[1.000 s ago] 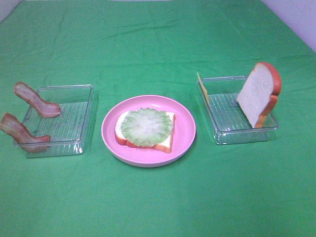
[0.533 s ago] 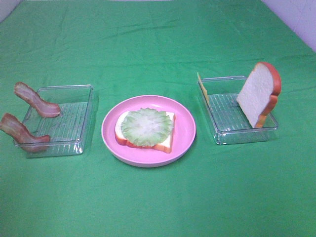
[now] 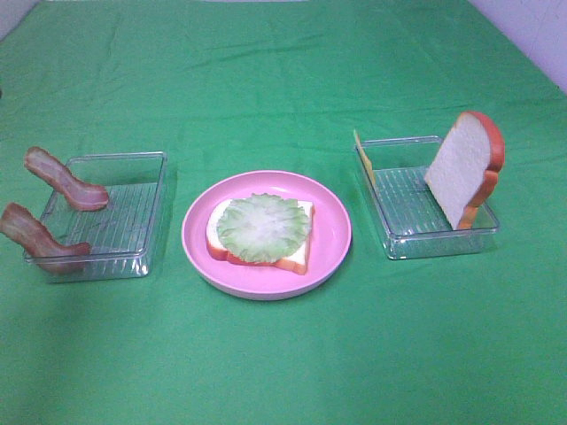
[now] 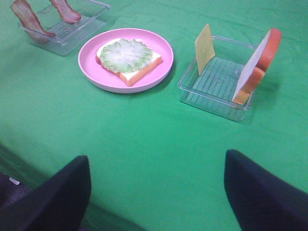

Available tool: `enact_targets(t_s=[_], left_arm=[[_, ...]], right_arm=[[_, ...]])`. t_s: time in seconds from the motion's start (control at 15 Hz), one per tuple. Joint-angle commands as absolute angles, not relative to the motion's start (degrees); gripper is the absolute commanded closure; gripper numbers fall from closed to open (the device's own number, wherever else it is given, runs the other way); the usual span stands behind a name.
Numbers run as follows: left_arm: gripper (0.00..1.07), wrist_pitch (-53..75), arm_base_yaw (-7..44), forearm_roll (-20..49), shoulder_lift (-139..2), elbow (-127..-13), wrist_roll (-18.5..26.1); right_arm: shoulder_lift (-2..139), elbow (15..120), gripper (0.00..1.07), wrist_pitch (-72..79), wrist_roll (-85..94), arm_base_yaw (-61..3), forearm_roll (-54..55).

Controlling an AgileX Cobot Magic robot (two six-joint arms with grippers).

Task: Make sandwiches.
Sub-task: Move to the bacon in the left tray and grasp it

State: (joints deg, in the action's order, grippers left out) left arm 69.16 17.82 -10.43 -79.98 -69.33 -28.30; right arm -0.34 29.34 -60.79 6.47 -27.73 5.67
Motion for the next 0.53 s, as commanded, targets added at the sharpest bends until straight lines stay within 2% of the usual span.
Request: enact_targets(t_s=[0.07,0.27,0.53], left_arm=[[0.33,70.2,14.3,-7.9,-88.8,-74.2,-25.7],[0.33,69.3,11.5,-5.4,-98.1,-79.0,-22.3],[0.34,66.6,11.5,-5.8,-107.0,-80.7,-22.4]], right_arm=[[-1.3,29.1,0.35,-60.7,7.3,-27.6,5.8],[-1.3,29.1,0.35,-60.7,7.3,-27.6,5.8],[-1.3,29.1,0.35,-60.7,7.3,-27.6,5.8]])
